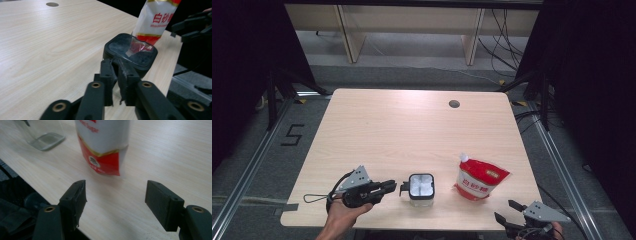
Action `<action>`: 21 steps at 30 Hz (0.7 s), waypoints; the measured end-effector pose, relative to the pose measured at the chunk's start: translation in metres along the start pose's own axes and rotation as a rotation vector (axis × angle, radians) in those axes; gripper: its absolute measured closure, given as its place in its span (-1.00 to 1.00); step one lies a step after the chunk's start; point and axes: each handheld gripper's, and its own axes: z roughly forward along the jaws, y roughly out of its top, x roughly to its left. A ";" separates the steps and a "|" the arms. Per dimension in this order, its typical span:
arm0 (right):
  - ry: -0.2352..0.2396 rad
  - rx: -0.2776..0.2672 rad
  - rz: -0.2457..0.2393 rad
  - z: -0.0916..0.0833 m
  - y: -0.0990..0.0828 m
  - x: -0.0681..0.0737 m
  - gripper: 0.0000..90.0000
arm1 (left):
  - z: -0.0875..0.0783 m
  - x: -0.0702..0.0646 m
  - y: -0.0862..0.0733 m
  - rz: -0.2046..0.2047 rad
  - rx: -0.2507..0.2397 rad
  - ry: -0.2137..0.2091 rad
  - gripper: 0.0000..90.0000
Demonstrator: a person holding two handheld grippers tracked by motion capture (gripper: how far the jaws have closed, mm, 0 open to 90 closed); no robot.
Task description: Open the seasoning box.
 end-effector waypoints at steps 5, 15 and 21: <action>0.030 0.001 -0.013 0.000 0.001 0.008 -0.17 | 0.007 0.001 0.003 0.023 -0.017 -0.009 0.98; 0.065 -0.066 -0.170 0.001 0.011 0.033 0.13 | 0.020 -0.006 0.007 0.062 0.012 -0.003 0.98; 0.086 -0.069 -0.210 0.007 0.015 0.045 0.18 | 0.023 -0.009 0.011 0.078 0.024 0.012 0.98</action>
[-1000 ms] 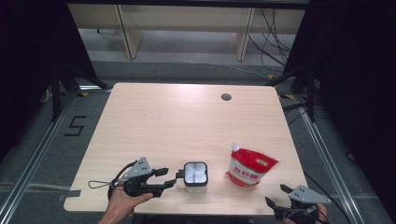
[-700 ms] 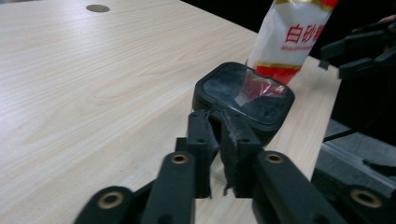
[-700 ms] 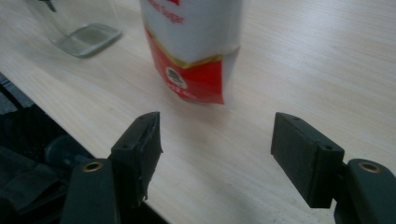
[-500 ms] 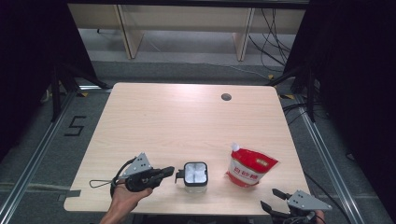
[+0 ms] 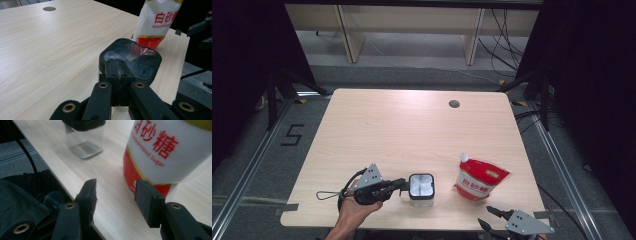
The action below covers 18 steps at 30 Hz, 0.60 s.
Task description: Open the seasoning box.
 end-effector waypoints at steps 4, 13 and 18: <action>0.012 0.001 0.004 0.003 0.001 0.003 0.24 | 0.002 0.001 0.001 0.027 0.009 -0.002 0.98; 0.033 -0.021 0.003 0.009 0.007 0.005 0.30 | 0.002 0.000 -0.002 0.015 -0.004 0.004 0.98; 0.062 -0.019 -0.031 0.021 0.016 0.010 0.38 | 0.002 0.000 -0.003 -0.010 -0.021 0.002 0.98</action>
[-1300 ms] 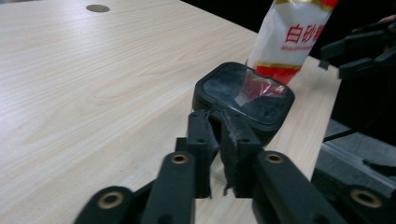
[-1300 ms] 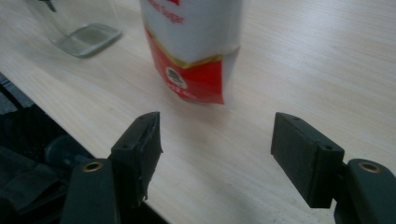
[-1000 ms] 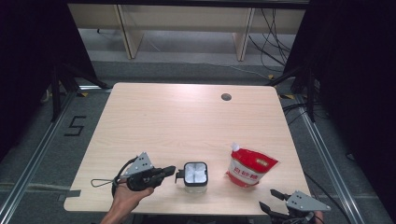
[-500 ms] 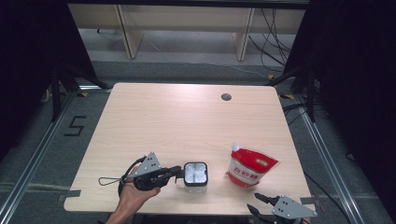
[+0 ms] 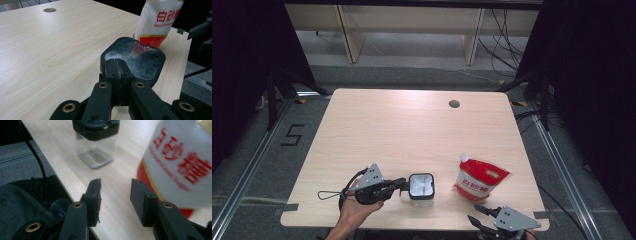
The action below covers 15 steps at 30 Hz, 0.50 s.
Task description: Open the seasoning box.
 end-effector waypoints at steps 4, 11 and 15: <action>0.040 -0.016 -0.012 0.015 0.008 0.004 0.50 | 0.000 0.001 -0.001 -0.003 -0.006 -0.002 0.98; 0.073 -0.028 -0.050 0.042 0.023 0.010 0.66 | 0.000 0.003 -0.003 -0.009 -0.015 -0.012 0.98; 0.075 -0.060 -0.044 0.052 0.031 0.007 0.76 | -0.001 0.003 -0.004 -0.021 -0.012 -0.012 0.98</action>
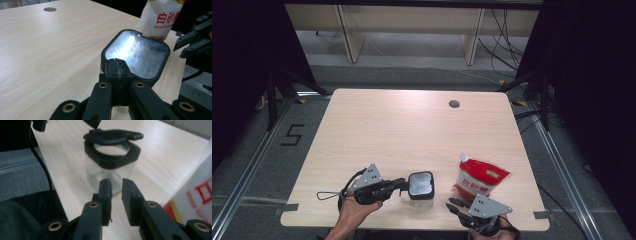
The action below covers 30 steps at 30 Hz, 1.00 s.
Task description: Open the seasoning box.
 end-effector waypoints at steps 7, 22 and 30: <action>0.016 -0.024 -0.004 0.012 0.009 -0.006 0.87 | 0.000 0.000 -0.001 -0.015 -0.006 -0.005 0.98; 0.019 0.002 -0.029 0.041 0.028 -0.012 0.91 | -0.004 0.007 -0.003 -0.055 -0.014 -0.035 0.62; 0.045 0.007 -0.080 0.050 0.039 -0.010 0.91 | -0.022 0.015 -0.011 -0.056 -0.019 -0.045 0.26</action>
